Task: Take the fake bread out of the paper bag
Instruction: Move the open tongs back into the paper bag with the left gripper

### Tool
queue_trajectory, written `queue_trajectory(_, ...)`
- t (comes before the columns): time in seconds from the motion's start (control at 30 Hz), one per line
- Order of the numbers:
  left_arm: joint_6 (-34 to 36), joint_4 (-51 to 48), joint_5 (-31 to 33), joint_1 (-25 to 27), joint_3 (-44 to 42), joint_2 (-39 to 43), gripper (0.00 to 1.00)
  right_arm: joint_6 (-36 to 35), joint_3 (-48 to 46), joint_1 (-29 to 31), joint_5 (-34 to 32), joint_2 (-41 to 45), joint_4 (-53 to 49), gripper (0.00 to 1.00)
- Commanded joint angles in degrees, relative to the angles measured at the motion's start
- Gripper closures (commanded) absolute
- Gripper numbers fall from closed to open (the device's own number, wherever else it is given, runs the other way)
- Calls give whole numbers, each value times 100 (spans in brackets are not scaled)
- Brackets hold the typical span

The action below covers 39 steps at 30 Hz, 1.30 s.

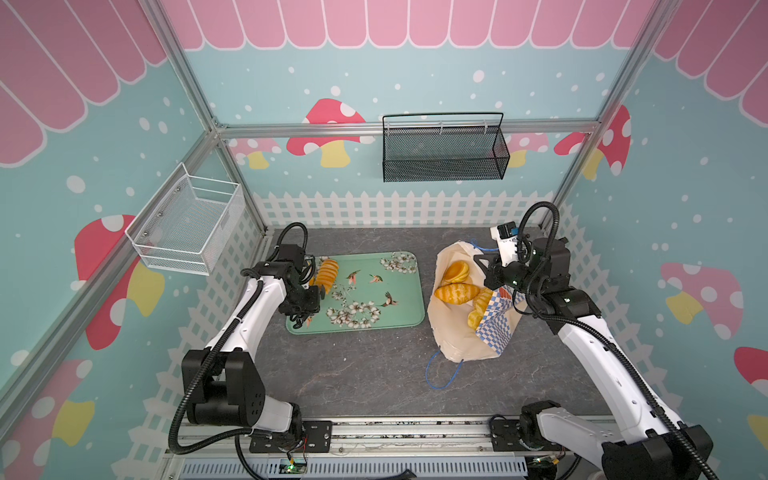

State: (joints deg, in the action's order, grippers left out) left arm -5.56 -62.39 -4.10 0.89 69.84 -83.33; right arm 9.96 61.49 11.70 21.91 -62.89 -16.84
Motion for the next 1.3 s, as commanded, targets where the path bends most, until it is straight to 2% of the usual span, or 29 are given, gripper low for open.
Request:
queue_trajectory(0.0,116,-158,-337,24,378,448,53,3,26,25,-16,141,-182,100)
queue_trajectory(0.17,149,-186,-322,377,808,988,54,-63,130,27,-106,190,-309,100)
queue_trajectory(0.3,269,-121,-152,1144,1244,1371,54,-98,217,25,-135,216,-388,100)
queue_trajectory(0.47,555,324,816,2980,1474,1772,54,-108,284,26,-113,225,-458,100)
queue_trajectory(0.63,1057,894,2076,4996,1181,1886,54,-27,301,17,71,174,-478,100)
queue_trajectory(0.83,1697,1141,3242,6619,1035,1368,54,84,380,16,232,106,-557,100)
queue_trajectory(1.03,2051,1142,3573,7277,1209,479,53,121,520,14,186,159,-687,100)
queue_trajectory(1.27,2144,700,3825,7423,1867,-762,52,217,504,17,197,240,-716,100)
